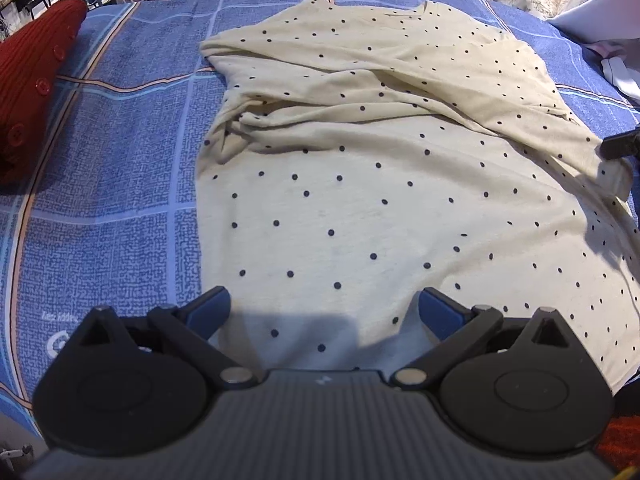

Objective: Fold small clothes

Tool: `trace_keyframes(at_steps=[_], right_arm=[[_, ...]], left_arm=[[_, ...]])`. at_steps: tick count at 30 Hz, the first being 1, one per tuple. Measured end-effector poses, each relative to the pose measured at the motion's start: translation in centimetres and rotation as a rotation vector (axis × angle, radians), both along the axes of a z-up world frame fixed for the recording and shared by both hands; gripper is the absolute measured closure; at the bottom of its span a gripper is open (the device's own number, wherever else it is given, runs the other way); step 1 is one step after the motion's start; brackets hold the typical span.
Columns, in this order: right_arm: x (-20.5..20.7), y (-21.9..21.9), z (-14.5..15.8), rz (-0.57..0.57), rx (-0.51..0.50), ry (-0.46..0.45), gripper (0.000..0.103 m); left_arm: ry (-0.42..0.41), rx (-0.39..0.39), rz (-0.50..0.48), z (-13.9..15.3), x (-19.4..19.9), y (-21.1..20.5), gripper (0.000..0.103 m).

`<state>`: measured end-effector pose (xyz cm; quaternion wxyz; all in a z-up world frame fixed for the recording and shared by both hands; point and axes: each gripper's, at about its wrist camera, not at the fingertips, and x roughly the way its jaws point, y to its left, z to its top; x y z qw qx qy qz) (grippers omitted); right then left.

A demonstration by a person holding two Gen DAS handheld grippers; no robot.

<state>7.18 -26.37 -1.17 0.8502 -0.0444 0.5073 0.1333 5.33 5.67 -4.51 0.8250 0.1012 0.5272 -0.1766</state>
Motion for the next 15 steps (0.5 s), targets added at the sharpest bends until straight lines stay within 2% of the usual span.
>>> trace_keyframes(at_steps=[3,5,6,7,8,9,10,11,12,14,15], right_arm=[[0.9,-1.9,1.4,-0.054,0.162,0.032,0.101],[2.3,-5.4,0.6,-0.206,0.535,0.203,0.101],[2.5,-6.6,0.3,-0.292,0.615,0.219,0.102],[2.8,-6.4,0.9,-0.28,0.501,0.191,0.102],[2.8,-5.1,1.8,-0.188,0.288,0.116,0.102],[2.8,-4.5,2.3,-0.152,0.205,0.071,0.101],[2.9,-5.0,2.3,-0.179,0.273,0.09,0.101],[3.1,-5.8,1.9,-0.227,0.405,0.147,0.101],[3.2,-5.9,1.7,-0.236,0.436,0.164,0.101],[2.8,-3.8,2.5,-0.141,0.196,0.077,0.101],[2.7,-4.0,2.6,-0.141,0.235,0.073,0.101]], left_arm=[[0.004,-0.002,-0.006,-0.1,0.0,-0.2,0.0],[0.005,-0.001,-0.013,-0.1,-0.1,-0.4,0.0],[0.005,0.0,-0.016,-0.1,-0.1,-0.5,0.0],[0.007,0.0,-0.019,-0.1,-0.2,-0.5,0.0],[0.009,0.0,-0.021,-0.2,-0.2,-0.5,0.0],[0.01,0.002,-0.018,-0.3,-0.2,-0.4,0.0],[0.013,0.003,-0.015,-0.3,-0.2,-0.3,0.0],[0.018,0.004,-0.012,-0.4,-0.1,-0.2,0.0],[0.022,0.005,-0.008,-0.5,-0.1,-0.1,0.0],[0.022,0.002,-0.005,-0.5,-0.1,0.0,0.0],[0.021,0.001,-0.004,-0.5,-0.1,0.0,0.0]])
